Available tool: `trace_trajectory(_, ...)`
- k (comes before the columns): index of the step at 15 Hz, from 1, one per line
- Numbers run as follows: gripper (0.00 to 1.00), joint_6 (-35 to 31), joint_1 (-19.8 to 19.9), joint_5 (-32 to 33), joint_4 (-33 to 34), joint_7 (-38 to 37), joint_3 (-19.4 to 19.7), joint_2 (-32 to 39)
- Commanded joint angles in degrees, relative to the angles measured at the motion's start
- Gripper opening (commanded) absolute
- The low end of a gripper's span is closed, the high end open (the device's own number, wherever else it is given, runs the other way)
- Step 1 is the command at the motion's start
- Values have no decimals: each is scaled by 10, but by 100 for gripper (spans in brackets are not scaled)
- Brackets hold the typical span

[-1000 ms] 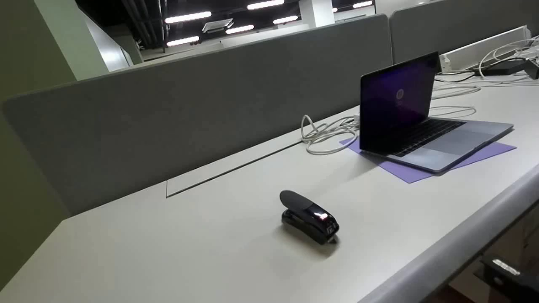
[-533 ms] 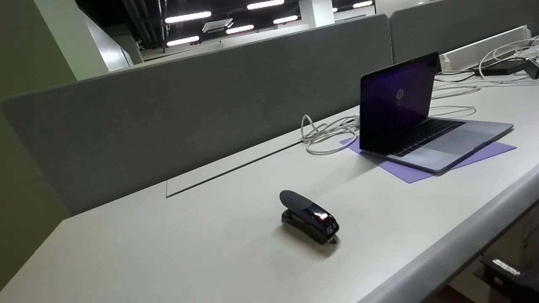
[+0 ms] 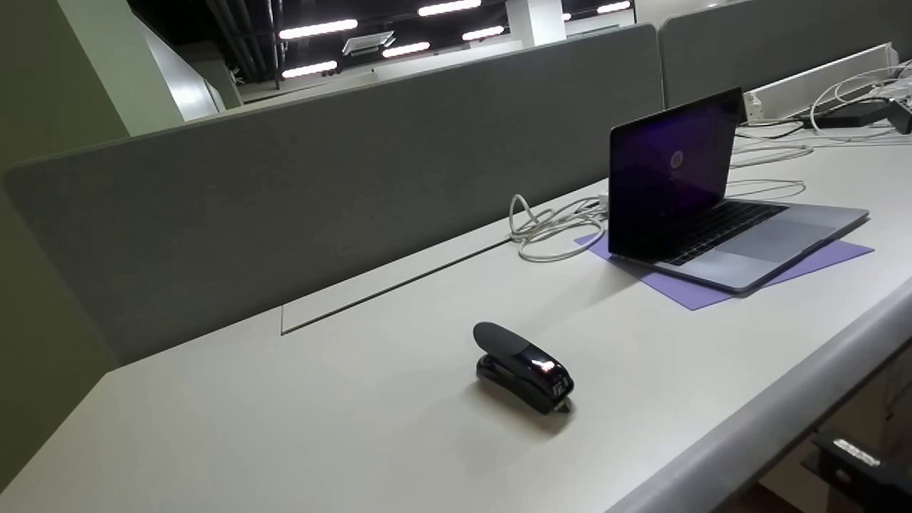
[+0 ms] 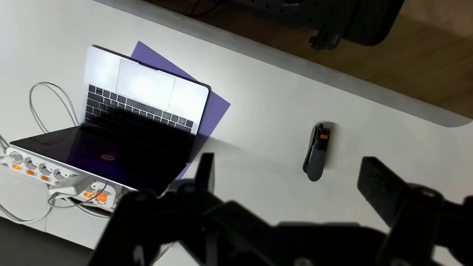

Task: Close the laptop

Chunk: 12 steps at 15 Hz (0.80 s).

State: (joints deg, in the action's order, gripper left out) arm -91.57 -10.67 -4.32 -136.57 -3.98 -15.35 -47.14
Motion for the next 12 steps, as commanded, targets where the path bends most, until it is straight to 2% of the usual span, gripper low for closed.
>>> trace_trajectory(1,100,-59,16,10,-30,-8,21,0)
trace_trajectory(6,100,-175,25,-2,-85,40,77,19)
trace_trajectory(12,100,-228,9,-8,-113,164,140,76)
